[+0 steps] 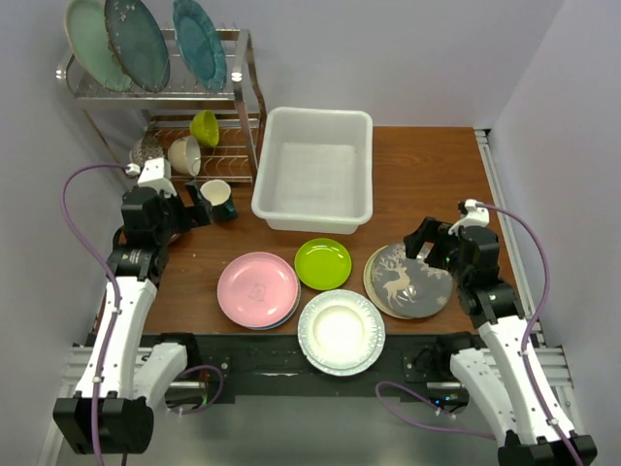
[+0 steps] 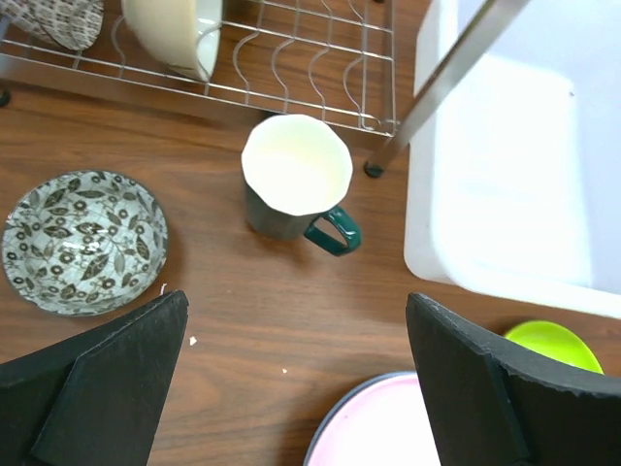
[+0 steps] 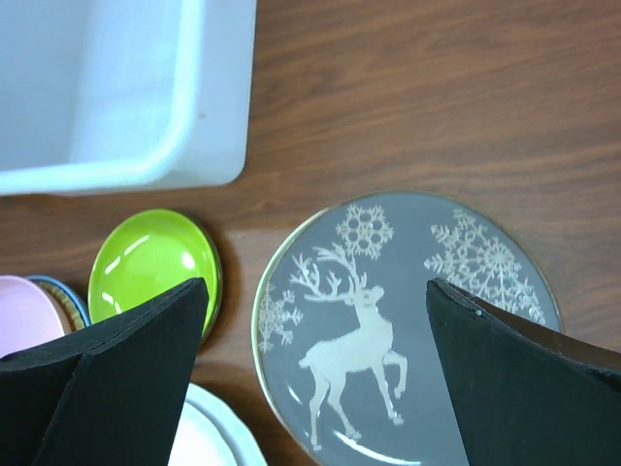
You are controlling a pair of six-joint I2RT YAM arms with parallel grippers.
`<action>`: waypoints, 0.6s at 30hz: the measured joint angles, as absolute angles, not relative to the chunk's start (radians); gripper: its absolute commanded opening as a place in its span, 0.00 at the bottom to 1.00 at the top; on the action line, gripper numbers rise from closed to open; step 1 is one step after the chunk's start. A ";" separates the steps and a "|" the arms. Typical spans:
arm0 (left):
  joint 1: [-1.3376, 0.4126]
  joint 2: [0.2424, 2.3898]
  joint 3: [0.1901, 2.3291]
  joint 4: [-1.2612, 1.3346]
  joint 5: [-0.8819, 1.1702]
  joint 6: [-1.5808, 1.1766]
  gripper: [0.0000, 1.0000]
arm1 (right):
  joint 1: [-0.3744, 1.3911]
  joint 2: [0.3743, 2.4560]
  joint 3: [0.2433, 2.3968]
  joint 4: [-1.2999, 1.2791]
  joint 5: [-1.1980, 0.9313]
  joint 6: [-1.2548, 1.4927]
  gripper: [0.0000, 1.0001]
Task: Place the plates into the plastic bin on the countertop
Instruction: Pick up the plate at the center of the board.
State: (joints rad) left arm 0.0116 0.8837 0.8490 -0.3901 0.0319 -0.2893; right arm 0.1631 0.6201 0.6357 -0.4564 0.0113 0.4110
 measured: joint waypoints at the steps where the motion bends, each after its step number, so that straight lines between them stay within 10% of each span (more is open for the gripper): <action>1: 0.012 0.884 0.855 -0.398 0.042 -0.288 1.00 | 0.163 0.617 0.636 -0.472 0.008 0.413 0.99; 18: 0.012 0.933 0.902 -0.504 0.373 -0.255 1.00 | 0.163 0.720 0.675 -0.591 -0.139 0.434 0.99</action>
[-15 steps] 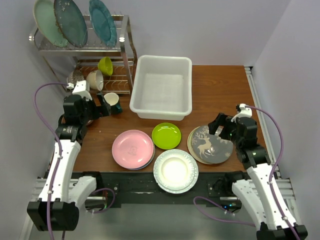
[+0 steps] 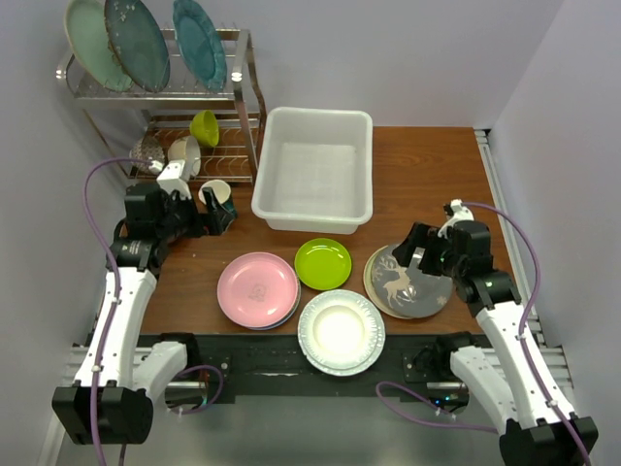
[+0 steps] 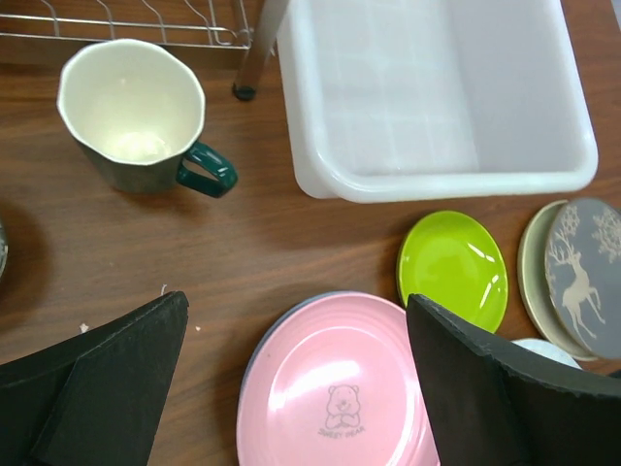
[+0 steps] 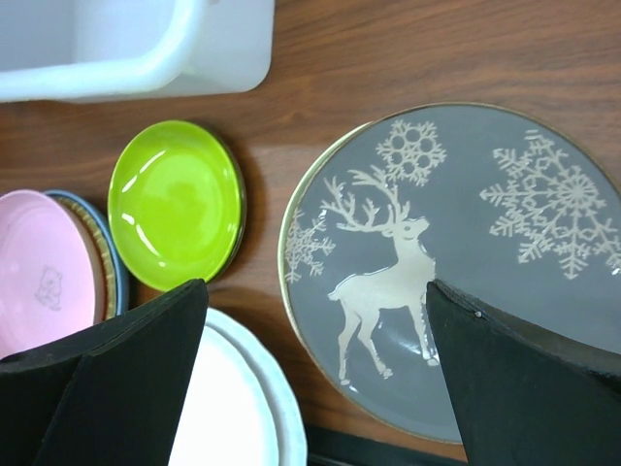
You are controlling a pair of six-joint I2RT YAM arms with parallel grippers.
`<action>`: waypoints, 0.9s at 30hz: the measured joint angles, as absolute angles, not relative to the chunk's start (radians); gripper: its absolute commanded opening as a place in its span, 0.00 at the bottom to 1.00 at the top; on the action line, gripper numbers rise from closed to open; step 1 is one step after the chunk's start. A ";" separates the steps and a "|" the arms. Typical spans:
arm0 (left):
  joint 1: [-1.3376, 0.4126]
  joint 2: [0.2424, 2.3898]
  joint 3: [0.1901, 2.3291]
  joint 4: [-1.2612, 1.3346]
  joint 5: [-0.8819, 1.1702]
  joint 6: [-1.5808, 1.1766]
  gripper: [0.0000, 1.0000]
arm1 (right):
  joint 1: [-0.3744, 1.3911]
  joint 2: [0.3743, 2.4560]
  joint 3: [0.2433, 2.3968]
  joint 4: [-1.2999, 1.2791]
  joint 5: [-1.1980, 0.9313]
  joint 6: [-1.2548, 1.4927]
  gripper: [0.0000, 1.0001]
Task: Place the plates into the plastic bin on the countertop
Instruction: Pick up the plate at the center of the board.
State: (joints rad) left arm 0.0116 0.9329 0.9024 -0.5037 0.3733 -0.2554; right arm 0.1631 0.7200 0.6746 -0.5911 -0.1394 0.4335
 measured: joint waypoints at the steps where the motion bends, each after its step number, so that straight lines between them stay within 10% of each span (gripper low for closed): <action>1: 0.012 0.936 0.906 -0.513 0.383 -0.252 1.00 | 0.163 0.717 0.675 -0.596 -0.154 0.434 0.99; 27: -0.268 0.930 0.866 -0.494 0.481 -0.336 0.96 | 0.163 0.761 0.653 -0.718 -0.081 0.533 0.99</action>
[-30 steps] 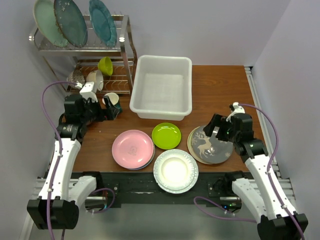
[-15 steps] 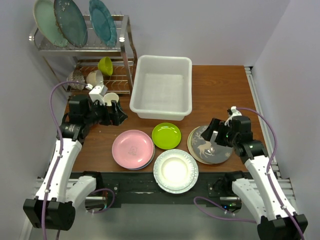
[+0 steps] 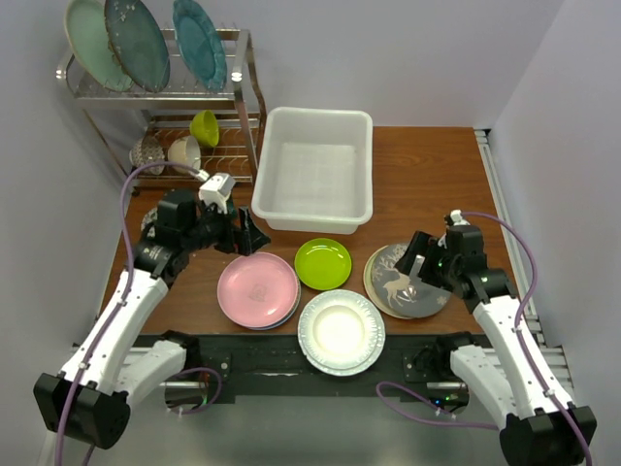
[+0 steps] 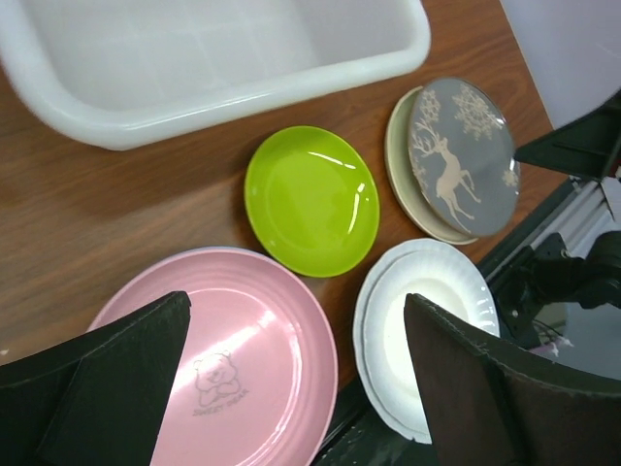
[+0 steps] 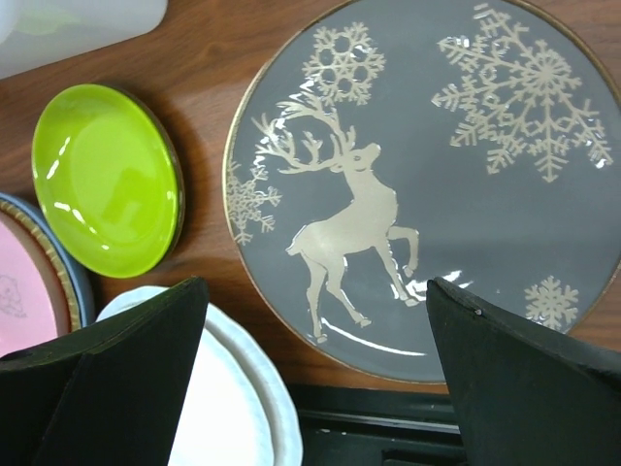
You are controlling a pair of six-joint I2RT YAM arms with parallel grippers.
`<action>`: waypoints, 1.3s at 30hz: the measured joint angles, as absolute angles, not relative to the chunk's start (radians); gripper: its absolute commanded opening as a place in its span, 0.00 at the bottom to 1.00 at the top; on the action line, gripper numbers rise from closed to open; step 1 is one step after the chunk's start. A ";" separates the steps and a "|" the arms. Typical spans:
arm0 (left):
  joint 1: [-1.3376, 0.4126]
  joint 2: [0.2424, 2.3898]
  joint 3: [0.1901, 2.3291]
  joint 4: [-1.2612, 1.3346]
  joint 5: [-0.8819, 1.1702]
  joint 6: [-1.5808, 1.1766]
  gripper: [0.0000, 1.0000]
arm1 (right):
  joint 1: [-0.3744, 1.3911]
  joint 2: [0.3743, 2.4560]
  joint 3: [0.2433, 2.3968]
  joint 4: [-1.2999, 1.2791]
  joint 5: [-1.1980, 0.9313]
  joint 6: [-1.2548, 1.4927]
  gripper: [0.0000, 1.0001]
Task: Place the plates into the plastic bin on the countertop
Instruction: Pick up the plate at the center of the board.
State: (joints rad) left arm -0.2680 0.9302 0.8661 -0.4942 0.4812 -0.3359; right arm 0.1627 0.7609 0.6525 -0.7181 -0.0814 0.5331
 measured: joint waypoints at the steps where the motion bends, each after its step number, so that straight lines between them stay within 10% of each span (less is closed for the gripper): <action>1: -0.287 0.936 0.865 -0.487 0.478 -0.347 0.96 | 0.163 0.765 0.653 -0.720 -0.072 0.538 0.99; 39: -0.959 1.745 1.296 -0.272 0.243 -0.590 0.90 | -0.229 0.962 0.654 -0.685 -0.045 0.496 0.99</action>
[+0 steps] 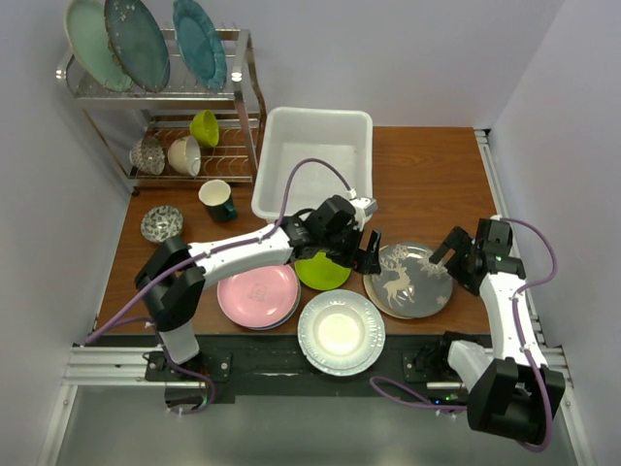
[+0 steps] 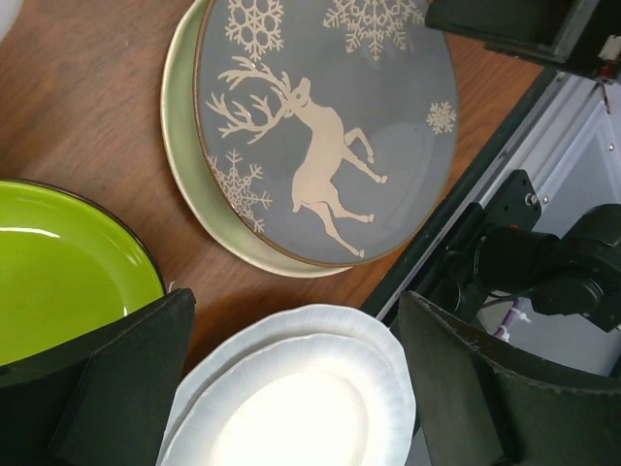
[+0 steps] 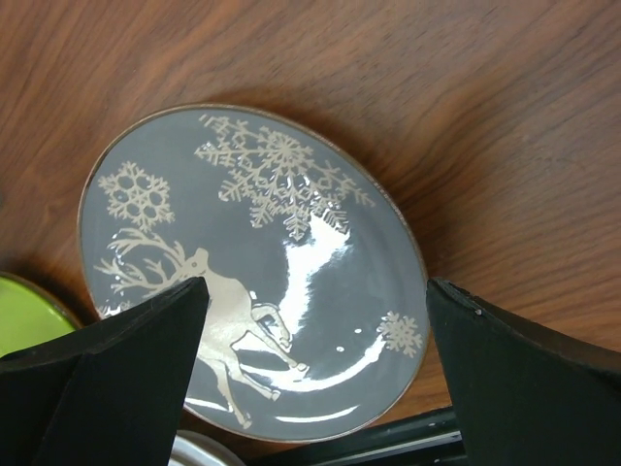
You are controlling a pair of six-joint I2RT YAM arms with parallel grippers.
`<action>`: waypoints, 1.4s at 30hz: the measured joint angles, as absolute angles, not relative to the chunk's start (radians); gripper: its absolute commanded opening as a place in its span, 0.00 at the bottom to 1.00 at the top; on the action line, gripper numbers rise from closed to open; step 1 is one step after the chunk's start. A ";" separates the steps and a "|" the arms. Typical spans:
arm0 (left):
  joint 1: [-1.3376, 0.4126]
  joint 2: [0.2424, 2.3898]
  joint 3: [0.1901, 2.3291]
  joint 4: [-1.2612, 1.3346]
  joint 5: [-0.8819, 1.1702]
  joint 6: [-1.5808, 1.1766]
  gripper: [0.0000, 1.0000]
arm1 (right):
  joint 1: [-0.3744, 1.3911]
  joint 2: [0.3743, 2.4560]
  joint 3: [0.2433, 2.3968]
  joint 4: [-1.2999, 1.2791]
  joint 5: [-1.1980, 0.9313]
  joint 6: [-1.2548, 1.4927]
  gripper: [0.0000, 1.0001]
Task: Place the plates into the plastic bin on the countertop
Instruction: Pick up the plate at the center of the board.
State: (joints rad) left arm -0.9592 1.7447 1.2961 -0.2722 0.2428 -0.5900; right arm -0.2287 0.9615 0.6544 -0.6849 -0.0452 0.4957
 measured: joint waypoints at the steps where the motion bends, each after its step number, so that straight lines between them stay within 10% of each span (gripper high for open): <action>1: -0.963 1.755 1.300 -0.272 0.237 -0.593 0.89 | -0.230 0.959 0.654 -0.683 -0.036 0.497 0.99; 42: -1.031 2.050 1.389 -0.157 0.194 -0.789 0.66 | -0.230 0.862 0.496 -0.514 -0.027 0.543 0.96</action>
State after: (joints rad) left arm -1.0309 2.0499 1.3891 -0.1566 0.1944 -0.7891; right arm -0.2302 0.8619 0.4961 -0.5144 -0.0269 0.5434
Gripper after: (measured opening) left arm 0.673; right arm 0.970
